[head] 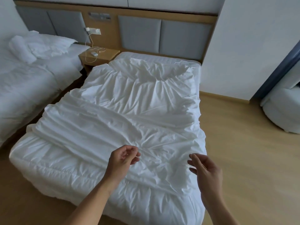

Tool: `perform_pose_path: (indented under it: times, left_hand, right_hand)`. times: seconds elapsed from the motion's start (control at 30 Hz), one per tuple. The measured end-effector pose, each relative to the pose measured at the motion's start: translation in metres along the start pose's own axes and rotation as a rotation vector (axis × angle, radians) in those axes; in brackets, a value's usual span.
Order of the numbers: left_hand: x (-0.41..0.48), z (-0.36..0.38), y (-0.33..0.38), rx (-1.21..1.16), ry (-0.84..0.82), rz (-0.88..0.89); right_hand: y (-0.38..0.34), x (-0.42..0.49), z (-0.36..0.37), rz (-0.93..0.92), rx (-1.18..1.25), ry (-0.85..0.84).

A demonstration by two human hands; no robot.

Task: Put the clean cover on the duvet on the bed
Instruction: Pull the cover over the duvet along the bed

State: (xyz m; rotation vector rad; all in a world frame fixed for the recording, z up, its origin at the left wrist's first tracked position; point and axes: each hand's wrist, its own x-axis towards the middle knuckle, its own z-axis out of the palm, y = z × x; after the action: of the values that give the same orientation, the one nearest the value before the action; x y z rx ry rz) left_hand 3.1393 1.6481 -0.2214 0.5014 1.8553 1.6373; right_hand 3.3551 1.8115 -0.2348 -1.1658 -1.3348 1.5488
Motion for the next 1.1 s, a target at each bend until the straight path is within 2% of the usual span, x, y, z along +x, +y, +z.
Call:
perform_pose_path:
  times: [0.13,0.27,0.47,0.57,0.7,0.8,0.93,1.1]
  left_hand:
    - [-0.001,0.039,0.003,0.02,-0.052,0.024]
    - [-0.002,0.097,0.013,0.026,-0.022,0.046]
    - [-0.02,0.227,0.03,0.048,0.017,0.063]
    - [-0.034,0.285,0.043,0.046,0.017,0.071]
    - [-0.045,0.326,0.061,0.044,0.085,0.092]
    - [-0.055,0.346,0.063,-0.026,0.229,0.124]
    - [-0.046,0.381,0.054,-0.098,0.386,0.04]
    - [0.018,0.428,0.053,-0.078,0.4,0.018]
  right_hand:
    - [-0.002,0.021,-0.03,0.002,0.016,0.03]
    - [-0.01,0.061,-0.078,-0.006,0.05,-0.021]
    - [-0.025,0.124,-0.195,0.0,0.024,-0.207]
    - [-0.041,0.154,-0.255,-0.02,-0.028,-0.241]
    - [-0.066,0.202,-0.317,-0.037,-0.058,-0.256]
    - [-0.079,0.241,-0.331,-0.044,-0.038,-0.285]
    - [-0.082,0.281,-0.326,-0.036,-0.018,-0.312]
    - [-0.079,0.334,-0.323,-0.009,-0.094,-0.374]
